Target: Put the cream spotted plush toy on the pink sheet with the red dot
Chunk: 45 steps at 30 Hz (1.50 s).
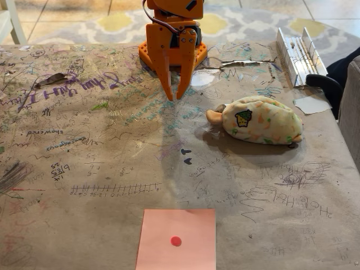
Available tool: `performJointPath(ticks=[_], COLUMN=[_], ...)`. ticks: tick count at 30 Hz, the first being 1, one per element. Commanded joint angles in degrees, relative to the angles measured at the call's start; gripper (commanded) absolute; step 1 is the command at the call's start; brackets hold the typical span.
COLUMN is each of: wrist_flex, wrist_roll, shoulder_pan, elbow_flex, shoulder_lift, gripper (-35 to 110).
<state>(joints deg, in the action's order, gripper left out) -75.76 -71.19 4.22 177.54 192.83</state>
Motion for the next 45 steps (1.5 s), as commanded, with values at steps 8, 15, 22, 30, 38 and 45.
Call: performJointPath(ticks=[8,15,22,30,38,45], wrist_flex=[0.26,0.35,0.26,10.37,1.05,-3.25], wrist_roll=[5.1,4.83,5.36,13.27,19.51,3.78], shoulder_pan=[0.53,-0.26,-0.44,1.85,12.74,21.36], elbow_flex=[0.26,0.26,0.26,-17.58,-52.03,-51.24], shoulder_lift=[0.35,0.35,0.35,-31.11,-77.87,-87.28], gripper=[0,0,0,0,9,38])
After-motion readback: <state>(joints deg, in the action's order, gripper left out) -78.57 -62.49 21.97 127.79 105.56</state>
